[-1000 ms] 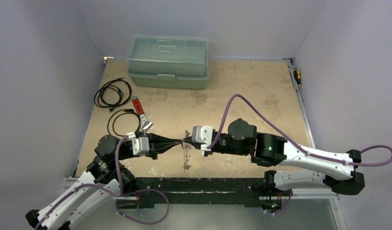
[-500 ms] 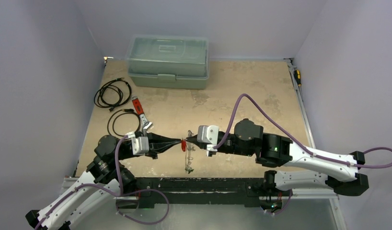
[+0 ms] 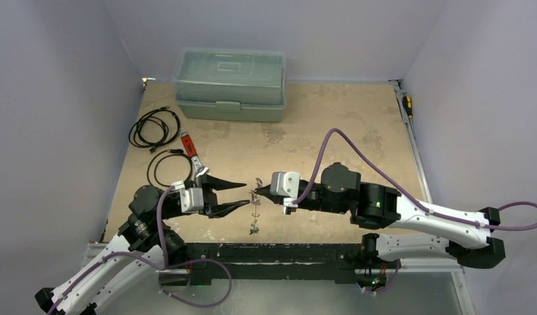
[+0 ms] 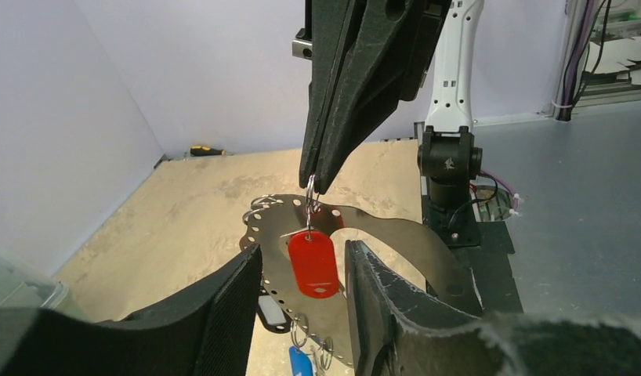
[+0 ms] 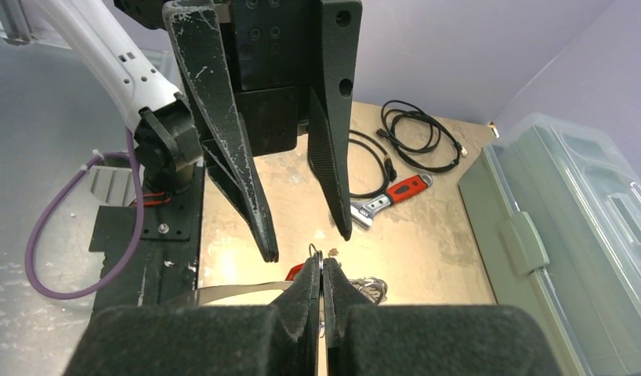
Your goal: Put the keys on the keyring
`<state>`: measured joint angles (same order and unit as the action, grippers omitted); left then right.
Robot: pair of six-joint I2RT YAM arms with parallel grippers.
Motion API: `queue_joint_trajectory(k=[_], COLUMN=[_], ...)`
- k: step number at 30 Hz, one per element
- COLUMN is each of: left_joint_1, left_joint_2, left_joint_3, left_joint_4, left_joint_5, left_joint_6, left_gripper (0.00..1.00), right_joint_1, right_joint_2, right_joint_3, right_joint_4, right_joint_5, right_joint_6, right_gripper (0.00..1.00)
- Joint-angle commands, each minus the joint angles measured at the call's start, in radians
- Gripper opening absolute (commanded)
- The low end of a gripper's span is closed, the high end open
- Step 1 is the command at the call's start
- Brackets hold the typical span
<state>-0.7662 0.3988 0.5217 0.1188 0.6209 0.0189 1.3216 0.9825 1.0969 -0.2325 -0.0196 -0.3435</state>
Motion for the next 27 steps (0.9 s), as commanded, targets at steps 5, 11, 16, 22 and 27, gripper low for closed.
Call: queue_joint_trajectory(k=[5, 11, 16, 22, 27], left_joint_1=[0.001, 0.0, 0.0, 0.001, 0.001], left_joint_2=[0.02, 0.031, 0.051, 0.052, 0.056], left_joint_3=[0.013, 0.005, 0.004, -0.006, -0.004], left_joint_4=[0.068, 0.089, 0.096, 0.113, 0.114], left_joint_5=[0.038, 0.046, 0.052, 0.056, 0.058], left_joint_6=[-0.046, -0.075, -0.093, -0.113, -0.117], left_gripper=[0.34, 0.3, 0.25, 0.38, 0.19], right_joint_1=[0.002, 0.002, 0.002, 0.002, 0.002], right_joint_2=[0.016, 0.027, 0.021, 0.016, 0.01], right_joint_3=[0.022, 0.027, 0.035, 0.039, 0.037], right_joint_4=[0.047, 0.051, 0.047, 0.037, 0.038], right_joint_5=[-0.038, -0.044, -0.033, -0.023, -0.019], right_joint_6=[0.0, 0.0, -0.005, -0.01, -0.012], right_gripper=[0.0, 0.0, 0.0, 0.0, 0.0])
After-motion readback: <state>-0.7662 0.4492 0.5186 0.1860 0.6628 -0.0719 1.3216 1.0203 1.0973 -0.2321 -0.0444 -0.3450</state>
